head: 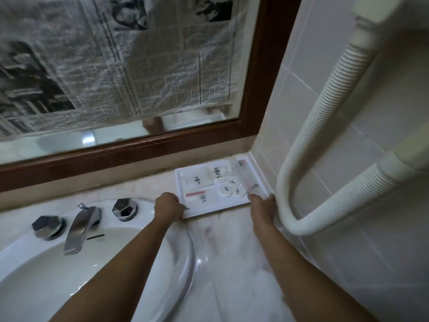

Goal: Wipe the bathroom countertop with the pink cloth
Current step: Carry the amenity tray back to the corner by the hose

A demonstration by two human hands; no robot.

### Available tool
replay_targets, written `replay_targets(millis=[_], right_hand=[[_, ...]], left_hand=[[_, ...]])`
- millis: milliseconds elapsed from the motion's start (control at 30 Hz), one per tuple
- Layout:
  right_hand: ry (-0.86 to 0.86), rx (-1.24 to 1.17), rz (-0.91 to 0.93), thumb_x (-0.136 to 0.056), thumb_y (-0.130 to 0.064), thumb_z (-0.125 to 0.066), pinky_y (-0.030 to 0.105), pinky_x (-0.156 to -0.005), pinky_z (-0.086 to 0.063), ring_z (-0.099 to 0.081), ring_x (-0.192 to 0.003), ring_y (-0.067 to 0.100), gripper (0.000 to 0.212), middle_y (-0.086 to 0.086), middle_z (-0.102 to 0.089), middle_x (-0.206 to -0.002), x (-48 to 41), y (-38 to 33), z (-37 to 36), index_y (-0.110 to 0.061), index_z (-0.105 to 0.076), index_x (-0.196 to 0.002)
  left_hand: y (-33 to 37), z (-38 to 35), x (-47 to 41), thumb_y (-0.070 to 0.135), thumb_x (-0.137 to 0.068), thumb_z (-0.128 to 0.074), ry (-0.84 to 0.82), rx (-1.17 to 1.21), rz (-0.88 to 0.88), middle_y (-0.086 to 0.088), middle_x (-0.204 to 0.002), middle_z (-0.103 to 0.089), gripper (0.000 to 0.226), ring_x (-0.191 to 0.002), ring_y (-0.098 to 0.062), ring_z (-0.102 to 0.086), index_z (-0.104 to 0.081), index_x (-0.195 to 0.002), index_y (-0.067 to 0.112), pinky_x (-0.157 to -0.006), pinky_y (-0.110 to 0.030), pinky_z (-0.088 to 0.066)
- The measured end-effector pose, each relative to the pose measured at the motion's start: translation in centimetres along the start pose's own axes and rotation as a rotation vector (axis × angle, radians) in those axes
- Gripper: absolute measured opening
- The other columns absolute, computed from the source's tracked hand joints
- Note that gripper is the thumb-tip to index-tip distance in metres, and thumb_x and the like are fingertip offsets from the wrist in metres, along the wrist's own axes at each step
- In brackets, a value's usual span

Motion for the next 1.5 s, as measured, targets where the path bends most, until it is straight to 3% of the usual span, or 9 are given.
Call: replay_targets(millis=[267, 400, 600, 733, 900, 1000, 1100, 1300, 1500], right_hand=[[0.027, 0.044, -0.026, -0.055, -0.041, -0.069, 0.044, -0.123, -0.033, -0.042, -0.146, 0.022, 0.115, 0.003, -0.037, -0.163, -3.8, 4.4, -1.0, -0.017, -0.025, -0.158], [-0.041, 0.07, -0.113, -0.084, -0.009, -0.065, 0.029, -0.093, -0.043, -0.058, -0.106, 0.019, 0.046, -0.002, -0.063, -0.116, 0.2, 3.2, -2.0, -0.012, -0.049, -0.127], [-0.106, 0.121, -0.157, -0.085, -0.008, -0.065, 0.032, -0.065, -0.042, -0.053, -0.08, 0.021, 0.027, 0.005, -0.06, -0.095, -0.7, 2.5, -3.5, -0.003, -0.056, -0.11], [-0.168, 0.152, -0.165, -0.083, -0.011, -0.061, 0.033, -0.082, -0.043, -0.055, -0.101, 0.026, 0.046, 0.009, -0.059, -0.12, -1.8, 1.8, -4.4, -0.001, -0.053, -0.128], [-0.214, 0.202, -0.166, -0.08, -0.014, -0.057, 0.033, -0.089, -0.045, -0.056, -0.115, 0.027, 0.07, 0.009, -0.056, -0.137, -1.9, 1.7, -4.5, -0.003, -0.043, -0.147], [-0.268, 0.262, -0.131, -0.09, -0.007, -0.059, 0.029, -0.075, -0.043, -0.057, -0.1, 0.022, 0.068, 0.004, -0.059, -0.119, -1.7, 1.2, -3.8, -0.005, -0.037, -0.154], [-0.336, 0.315, -0.086, -0.083, -0.02, -0.067, 0.031, -0.09, -0.041, -0.056, -0.121, 0.024, 0.076, 0.002, -0.057, -0.14, -1.3, 0.8, -3.2, -0.015, -0.042, -0.154], [-0.432, 0.372, 0.035, -0.092, -0.014, -0.067, 0.039, -0.106, -0.048, -0.06, -0.124, 0.024, 0.05, -0.001, -0.056, -0.141, 1.3, 0.5, -0.7, -0.023, -0.058, -0.141], [-0.573, 0.417, 0.164, -0.094, -0.012, -0.064, 0.032, -0.083, -0.052, -0.066, -0.096, 0.019, 0.032, -0.008, -0.065, -0.128, 6.7, 0.4, 1.7, -0.031, -0.066, -0.12]], left_hand=[[0.4, -1.2, -0.5, 0.003, -0.075, -0.073, -0.007, -0.015, 0.001, -0.008, -0.074, -0.062, 0.013, -0.079, -0.029, -0.058, -0.065, -0.077, 0.014, -0.063, -0.029, -0.043], [-0.2, -1.9, 0.0, 0.003, -0.082, -0.067, 0.053, 0.054, -0.022, -0.014, -0.107, -0.077, 0.043, -0.11, -0.036, -0.066, -0.069, -0.125, 0.006, -0.086, -0.032, -0.047], [2.3, -3.0, 0.0, 0.016, -0.069, -0.052, -0.017, 0.117, -0.095, -0.017, -0.091, -0.076, 0.044, -0.093, -0.038, -0.067, -0.072, -0.105, 0.004, -0.072, -0.03, -0.043], [3.5, -2.8, -0.4, 0.008, -0.078, -0.054, -0.052, 0.079, -0.082, -0.018, -0.083, -0.064, 0.005, -0.079, -0.033, -0.053, -0.055, -0.082, 0.005, -0.06, -0.033, -0.033], [3.0, -2.1, -0.1, 0.005, -0.081, -0.052, -0.102, 0.118, -0.072, -0.014, -0.078, -0.057, 0.018, -0.081, -0.034, -0.051, -0.044, -0.069, 0.016, -0.059, -0.032, -0.032], [2.7, -1.5, 0.8, 0.01, -0.09, -0.058, -0.097, 0.187, -0.067, -0.007, -0.11, -0.069, 0.026, -0.107, -0.03, -0.06, -0.069, -0.111, 0.022, -0.081, -0.031, -0.043], [2.5, -0.3, 2.5, 0.021, -0.094, -0.063, -0.038, 0.223, -0.092, -0.005, -0.126, -0.067, 0.043, -0.118, -0.025, -0.061, -0.063, -0.137, 0.02, -0.095, -0.033, -0.048], [0.7, 2.9, 7.7, 0.028, -0.093, -0.066, 0.053, 0.304, -0.103, 0.004, -0.117, -0.07, 0.027, -0.102, -0.015, -0.067, -0.071, -0.119, 0.029, -0.074, -0.028, -0.047], [-2.6, 6.3, 16.3, 0.025, -0.094, -0.064, 0.175, 0.33, -0.085, 0.013, -0.099, -0.074, 0.018, -0.092, 0.0, -0.066, -0.074, -0.107, 0.033, -0.064, -0.014, -0.043]])
Point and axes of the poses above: each hand's wrist, its own x-axis away from the middle knuckle, its own z-axis out of the back of the hand, y = z × x, the point moved 7 cm from there along -x, towards the middle knuckle
